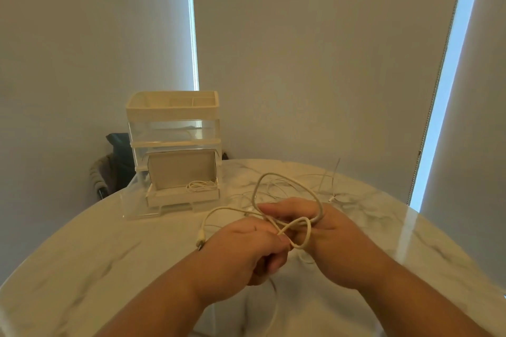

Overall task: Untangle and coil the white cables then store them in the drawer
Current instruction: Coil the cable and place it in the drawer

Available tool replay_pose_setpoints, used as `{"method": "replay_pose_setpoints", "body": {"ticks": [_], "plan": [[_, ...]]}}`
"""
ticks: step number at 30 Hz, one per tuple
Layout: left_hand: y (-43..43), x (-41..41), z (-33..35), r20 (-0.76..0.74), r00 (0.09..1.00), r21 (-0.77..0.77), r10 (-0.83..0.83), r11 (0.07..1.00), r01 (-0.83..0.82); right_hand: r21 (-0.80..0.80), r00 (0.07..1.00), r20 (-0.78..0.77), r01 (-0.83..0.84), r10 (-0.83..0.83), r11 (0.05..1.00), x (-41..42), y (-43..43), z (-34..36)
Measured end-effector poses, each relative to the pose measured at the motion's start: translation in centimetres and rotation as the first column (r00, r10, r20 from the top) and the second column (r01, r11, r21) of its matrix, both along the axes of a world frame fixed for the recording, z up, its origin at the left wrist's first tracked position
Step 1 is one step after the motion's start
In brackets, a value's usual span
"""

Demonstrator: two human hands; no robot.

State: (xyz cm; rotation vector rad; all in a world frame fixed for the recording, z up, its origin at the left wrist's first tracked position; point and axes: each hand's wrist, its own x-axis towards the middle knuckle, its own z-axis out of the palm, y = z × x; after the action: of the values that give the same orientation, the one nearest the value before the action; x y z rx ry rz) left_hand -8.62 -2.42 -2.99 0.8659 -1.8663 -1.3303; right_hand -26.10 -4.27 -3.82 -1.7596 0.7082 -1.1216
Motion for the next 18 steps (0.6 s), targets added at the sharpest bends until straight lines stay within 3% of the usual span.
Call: {"method": "replay_pose_setpoints", "body": {"ticks": [6,10,14,16,18], "plan": [[-0.2,0.5,-0.1,0.023,0.999,-0.006,-0.042,0.999,0.042,0.093,0.998,-0.026,-0.061,0.064,0.994,0.0,-0.9,-0.7],[0.0,0.5,0.0,-0.059,0.990,0.102,-0.126,0.986,0.131,0.070,0.996,-0.028,-0.087,0.089,0.994,0.5,-0.9,-1.2],[-0.1,1.0,0.2,-0.183,0.979,0.102,-0.088,0.989,0.108,-0.023,0.957,-0.023,0.287,-0.288,0.958,0.3,-1.6,-1.2],[-0.3,1.4,0.4,-0.201,0.979,0.080,-0.021,0.996,0.038,0.033,0.883,0.075,0.462,-0.463,0.886,-0.2,-2.3,-1.2],[-0.6,1.9,0.5,-0.167,0.985,0.052,0.037,0.998,-0.028,0.172,0.801,0.261,0.511,-0.539,0.842,-0.8,-2.9,-0.9]]}}
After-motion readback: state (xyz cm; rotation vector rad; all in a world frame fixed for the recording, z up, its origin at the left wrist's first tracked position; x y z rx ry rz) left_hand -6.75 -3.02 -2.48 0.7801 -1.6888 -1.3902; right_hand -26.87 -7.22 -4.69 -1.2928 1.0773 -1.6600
